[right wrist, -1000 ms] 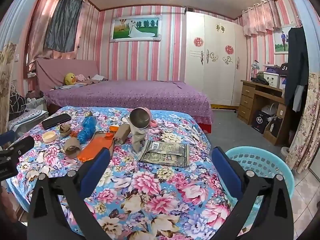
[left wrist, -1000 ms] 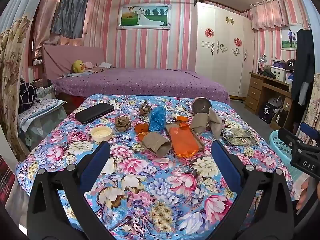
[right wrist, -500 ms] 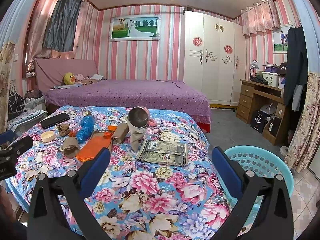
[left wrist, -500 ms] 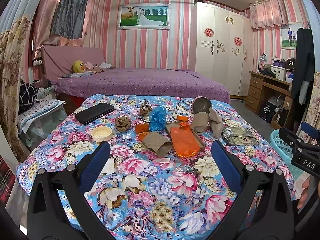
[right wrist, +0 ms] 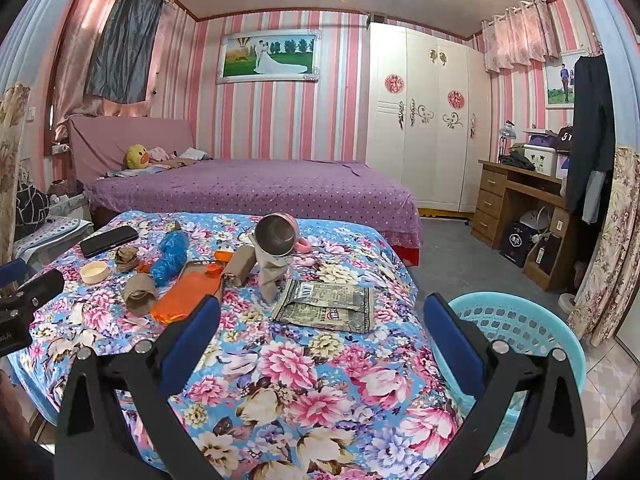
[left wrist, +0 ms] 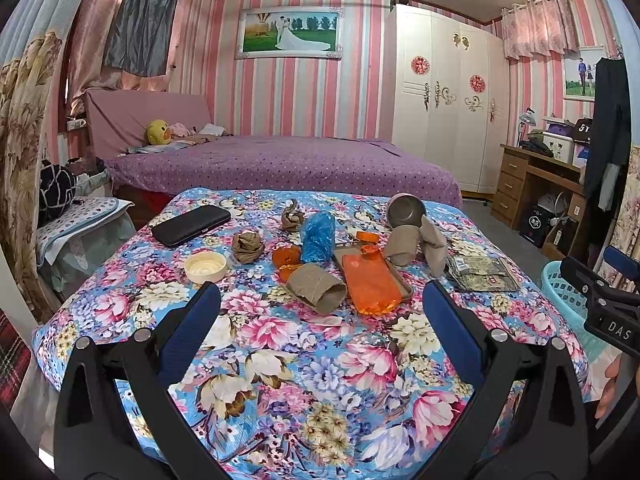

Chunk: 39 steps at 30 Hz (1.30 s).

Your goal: Collect trash

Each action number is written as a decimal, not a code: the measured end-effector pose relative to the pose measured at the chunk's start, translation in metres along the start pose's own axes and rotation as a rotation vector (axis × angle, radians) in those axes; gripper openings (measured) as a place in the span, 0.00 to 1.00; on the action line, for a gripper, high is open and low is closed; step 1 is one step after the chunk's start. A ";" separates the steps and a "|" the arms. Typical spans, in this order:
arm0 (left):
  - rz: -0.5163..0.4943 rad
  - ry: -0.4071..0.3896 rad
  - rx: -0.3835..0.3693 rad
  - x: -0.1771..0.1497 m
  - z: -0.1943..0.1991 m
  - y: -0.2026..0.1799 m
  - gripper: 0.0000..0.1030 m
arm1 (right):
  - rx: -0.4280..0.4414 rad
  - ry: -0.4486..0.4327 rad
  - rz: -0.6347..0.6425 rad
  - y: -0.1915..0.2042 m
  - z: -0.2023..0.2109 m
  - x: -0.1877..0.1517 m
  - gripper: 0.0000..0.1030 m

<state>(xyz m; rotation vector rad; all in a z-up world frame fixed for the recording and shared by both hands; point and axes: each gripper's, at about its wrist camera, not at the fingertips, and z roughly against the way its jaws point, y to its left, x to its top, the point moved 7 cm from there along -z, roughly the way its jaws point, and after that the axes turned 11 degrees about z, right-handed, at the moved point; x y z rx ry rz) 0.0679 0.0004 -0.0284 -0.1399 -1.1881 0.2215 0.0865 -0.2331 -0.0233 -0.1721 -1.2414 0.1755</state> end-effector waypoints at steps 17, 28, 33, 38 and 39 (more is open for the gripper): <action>0.009 0.000 0.004 0.000 -0.001 0.005 0.95 | -0.006 0.005 0.000 -0.002 0.000 0.000 0.96; 0.010 0.001 0.004 0.000 -0.001 0.005 0.95 | -0.014 0.005 -0.001 -0.002 -0.001 -0.002 0.96; 0.010 0.001 0.003 0.000 -0.002 0.005 0.95 | -0.021 0.007 -0.004 -0.004 -0.002 -0.002 0.96; 0.010 0.001 0.006 -0.001 -0.002 0.006 0.95 | -0.022 0.007 -0.005 -0.004 -0.001 -0.002 0.96; 0.010 0.002 0.007 -0.001 -0.002 0.007 0.95 | -0.022 0.007 -0.006 -0.004 -0.001 -0.002 0.96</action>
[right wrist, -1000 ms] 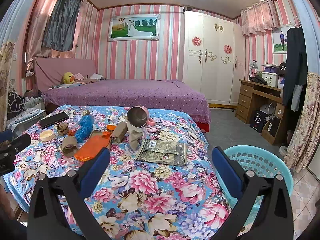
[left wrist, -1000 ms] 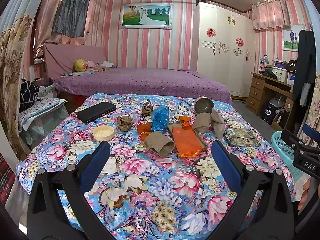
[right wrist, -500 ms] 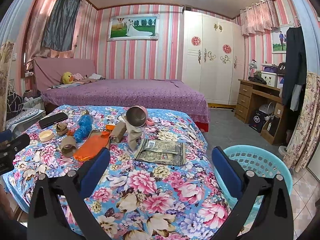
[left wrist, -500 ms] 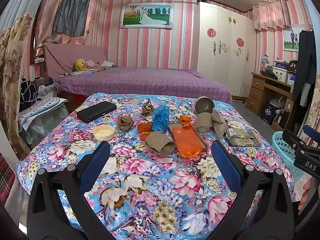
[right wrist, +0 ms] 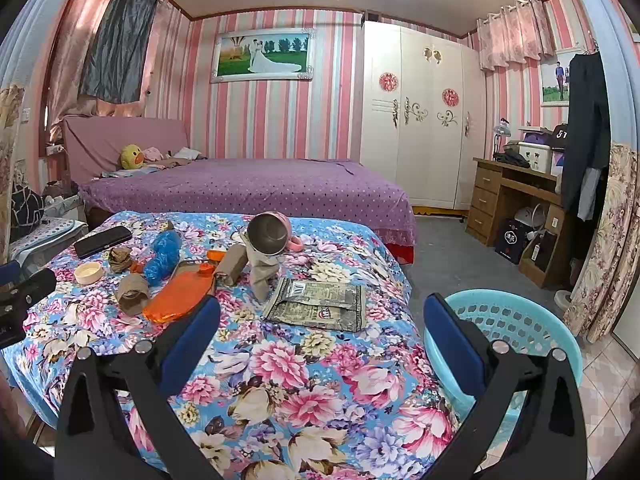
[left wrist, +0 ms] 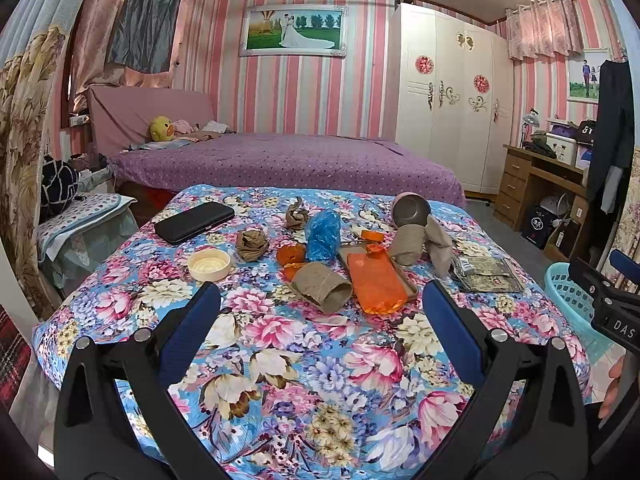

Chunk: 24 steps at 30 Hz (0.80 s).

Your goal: Collect trash

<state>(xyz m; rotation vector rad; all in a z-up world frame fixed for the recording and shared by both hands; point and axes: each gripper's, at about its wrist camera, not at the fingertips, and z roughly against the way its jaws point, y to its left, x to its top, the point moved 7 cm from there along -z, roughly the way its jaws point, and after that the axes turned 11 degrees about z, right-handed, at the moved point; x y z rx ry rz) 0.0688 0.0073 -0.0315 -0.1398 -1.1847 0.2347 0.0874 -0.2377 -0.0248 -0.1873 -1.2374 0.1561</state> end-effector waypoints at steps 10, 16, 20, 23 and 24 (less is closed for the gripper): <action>0.002 0.009 0.009 -0.001 -0.004 0.004 0.95 | 0.003 0.005 0.001 0.001 -0.001 -0.001 0.96; 0.001 0.012 0.014 -0.001 -0.004 0.004 0.95 | 0.008 0.013 -0.003 0.003 -0.003 -0.002 0.96; 0.002 0.014 0.017 -0.001 -0.005 0.005 0.95 | 0.010 0.013 -0.004 0.003 -0.004 -0.003 0.96; 0.000 0.018 0.020 -0.001 -0.005 0.004 0.95 | 0.008 0.013 -0.007 0.003 -0.004 -0.003 0.96; -0.001 0.016 0.021 -0.001 -0.005 0.004 0.95 | 0.008 0.015 -0.009 0.004 -0.005 -0.003 0.96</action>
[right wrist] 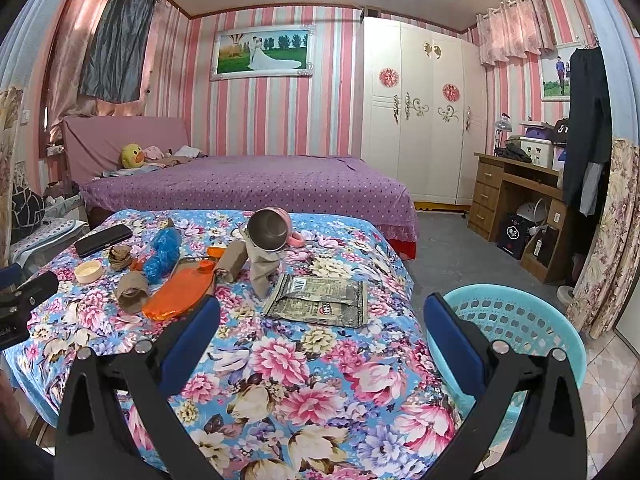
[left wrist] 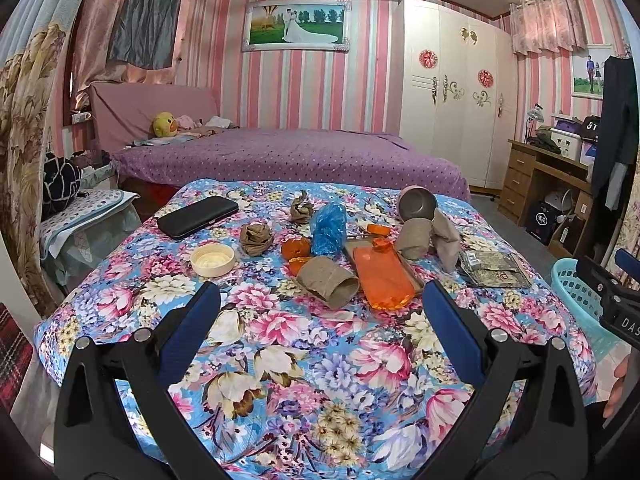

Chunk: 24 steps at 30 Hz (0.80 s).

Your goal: Collect trash

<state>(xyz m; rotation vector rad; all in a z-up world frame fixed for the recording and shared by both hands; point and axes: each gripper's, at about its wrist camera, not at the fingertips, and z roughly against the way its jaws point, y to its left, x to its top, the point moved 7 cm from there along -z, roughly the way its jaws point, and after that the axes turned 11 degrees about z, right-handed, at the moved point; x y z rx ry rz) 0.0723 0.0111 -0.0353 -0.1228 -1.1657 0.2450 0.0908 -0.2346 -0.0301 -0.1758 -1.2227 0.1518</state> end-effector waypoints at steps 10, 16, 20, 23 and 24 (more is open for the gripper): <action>-0.002 0.004 0.001 0.000 -0.002 0.000 0.95 | -0.002 0.008 0.004 0.000 -0.004 -0.003 0.96; -0.007 0.024 -0.010 0.006 -0.009 0.000 0.95 | 0.007 0.019 -0.001 -0.002 -0.007 -0.001 0.96; -0.003 0.035 -0.018 0.020 -0.017 0.001 0.95 | 0.008 0.024 0.007 -0.005 -0.014 0.013 0.96; -0.010 0.021 -0.016 0.036 -0.022 0.002 0.95 | 0.014 0.013 -0.012 -0.011 -0.018 0.027 0.96; -0.012 0.012 -0.015 0.042 -0.024 0.002 0.95 | 0.006 0.002 -0.015 -0.014 -0.020 0.035 0.96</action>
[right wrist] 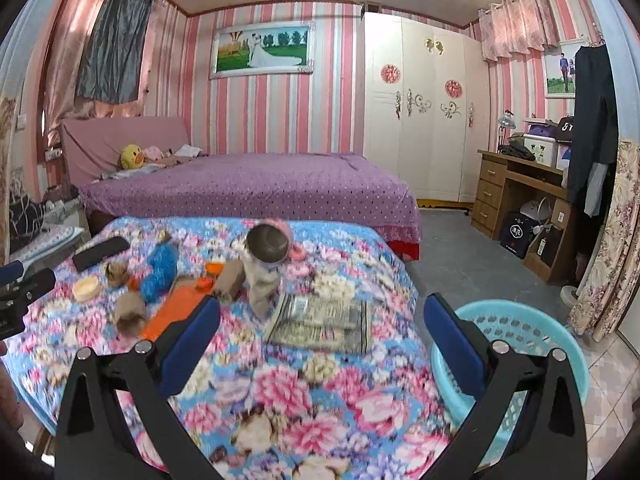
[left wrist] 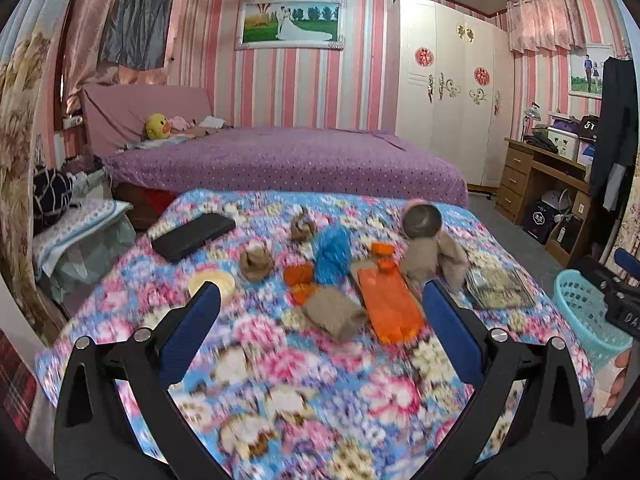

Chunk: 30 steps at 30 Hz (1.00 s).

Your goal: Collect trash

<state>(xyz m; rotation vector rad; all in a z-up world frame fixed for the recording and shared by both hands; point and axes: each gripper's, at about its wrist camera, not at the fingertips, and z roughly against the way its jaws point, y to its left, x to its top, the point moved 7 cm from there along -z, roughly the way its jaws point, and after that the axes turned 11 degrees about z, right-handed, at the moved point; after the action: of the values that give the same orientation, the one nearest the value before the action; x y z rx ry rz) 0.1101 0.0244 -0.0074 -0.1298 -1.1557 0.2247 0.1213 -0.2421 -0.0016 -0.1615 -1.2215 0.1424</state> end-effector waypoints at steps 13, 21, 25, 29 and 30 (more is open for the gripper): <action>0.063 0.044 0.065 0.007 -0.044 0.060 0.95 | -0.021 0.046 -0.035 -0.019 -0.056 -0.016 0.96; 0.025 0.171 0.060 -0.027 -0.073 0.068 0.95 | -0.059 0.167 0.007 -0.026 -0.080 -0.044 0.96; -0.009 0.178 0.013 -0.029 -0.087 0.041 0.95 | -0.069 0.175 -0.019 -0.032 -0.083 -0.045 0.96; -0.044 0.218 -0.022 -0.033 -0.108 0.012 0.95 | -0.074 0.187 -0.031 -0.036 -0.089 -0.048 0.96; -0.061 0.222 -0.025 -0.035 -0.111 0.006 0.95 | -0.075 0.195 -0.030 -0.037 -0.092 -0.050 0.96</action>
<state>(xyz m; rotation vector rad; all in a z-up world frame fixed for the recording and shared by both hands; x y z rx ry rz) 0.1977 0.0236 -0.0838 -0.1378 -0.9405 0.1382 0.1917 -0.2927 -0.0707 -0.2172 -1.0347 0.0529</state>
